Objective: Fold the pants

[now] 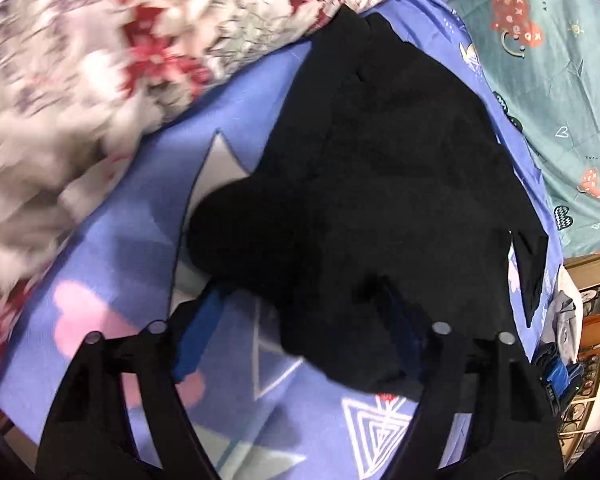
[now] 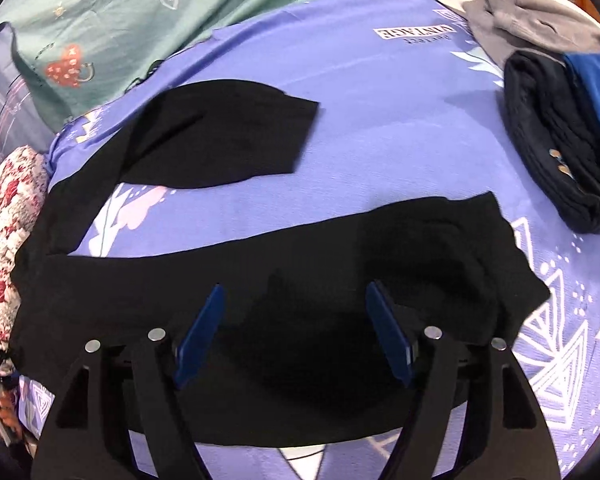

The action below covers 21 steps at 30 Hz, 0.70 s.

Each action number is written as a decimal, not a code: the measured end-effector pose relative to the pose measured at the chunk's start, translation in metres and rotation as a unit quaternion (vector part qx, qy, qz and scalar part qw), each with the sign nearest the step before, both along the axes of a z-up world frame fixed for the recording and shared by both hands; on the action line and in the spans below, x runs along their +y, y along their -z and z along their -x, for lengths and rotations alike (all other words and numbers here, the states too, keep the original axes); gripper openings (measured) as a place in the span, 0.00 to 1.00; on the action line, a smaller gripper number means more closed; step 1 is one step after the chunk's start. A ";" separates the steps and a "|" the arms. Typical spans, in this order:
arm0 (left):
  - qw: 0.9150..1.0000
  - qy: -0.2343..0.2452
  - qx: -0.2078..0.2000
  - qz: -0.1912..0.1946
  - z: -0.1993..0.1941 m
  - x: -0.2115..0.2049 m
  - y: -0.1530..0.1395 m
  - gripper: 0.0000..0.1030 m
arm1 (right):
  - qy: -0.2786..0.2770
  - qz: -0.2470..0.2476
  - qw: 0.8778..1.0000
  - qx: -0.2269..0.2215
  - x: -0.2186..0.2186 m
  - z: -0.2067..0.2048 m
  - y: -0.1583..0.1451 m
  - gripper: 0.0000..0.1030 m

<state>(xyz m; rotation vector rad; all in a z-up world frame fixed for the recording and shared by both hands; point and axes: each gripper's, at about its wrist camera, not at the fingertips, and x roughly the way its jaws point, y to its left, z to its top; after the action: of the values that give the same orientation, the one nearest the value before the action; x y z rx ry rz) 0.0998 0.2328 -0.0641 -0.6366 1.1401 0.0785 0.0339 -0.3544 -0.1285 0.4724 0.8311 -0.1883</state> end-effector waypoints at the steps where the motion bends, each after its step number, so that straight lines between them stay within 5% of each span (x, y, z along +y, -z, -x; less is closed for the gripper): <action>1: 1.000 -0.003 0.002 -0.004 -0.004 -0.001 0.001 0.65 | -0.002 0.000 1.000 0.000 0.002 0.000 0.000 0.72; 3: 1.000 0.010 0.003 0.012 -0.016 -0.006 0.004 0.13 | -0.005 0.002 1.000 0.003 0.004 0.000 0.003 0.72; 4: 1.000 0.014 0.006 0.013 -0.019 -0.010 0.004 0.13 | -0.005 0.004 1.000 0.007 0.004 0.000 0.005 0.72; 6: 0.999 0.015 -0.012 -0.047 -0.020 -0.021 -0.012 0.12 | -0.003 0.005 1.000 0.017 0.003 0.001 0.010 0.73; 11: 0.993 0.024 -0.064 -0.093 0.002 -0.027 -0.072 0.12 | 0.004 -0.003 0.999 0.044 -0.004 0.003 0.022 0.73; 14: 0.992 0.025 -0.067 -0.101 0.011 -0.021 -0.081 0.13 | 0.002 -0.007 0.999 0.046 -0.006 0.003 0.026 0.73; 17: 0.988 0.007 -0.013 -0.156 0.006 -0.014 -0.058 0.44 | 0.002 -0.004 0.999 0.053 -0.004 -0.001 0.023 0.73; 19: 0.973 -0.032 0.030 -0.226 0.003 -0.003 -0.041 0.51 | 0.004 -0.005 0.999 0.038 -0.006 -0.003 0.016 0.73; 21: 0.970 -0.054 0.021 -0.235 0.008 0.006 -0.040 0.60 | 0.001 0.009 1.000 0.014 -0.009 -0.012 0.002 0.74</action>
<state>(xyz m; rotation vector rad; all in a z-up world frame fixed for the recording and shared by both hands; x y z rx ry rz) 0.0919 0.2389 -0.0240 -0.2732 1.0773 0.4440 0.0456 -0.3634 -0.1300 0.4541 0.8561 -0.2057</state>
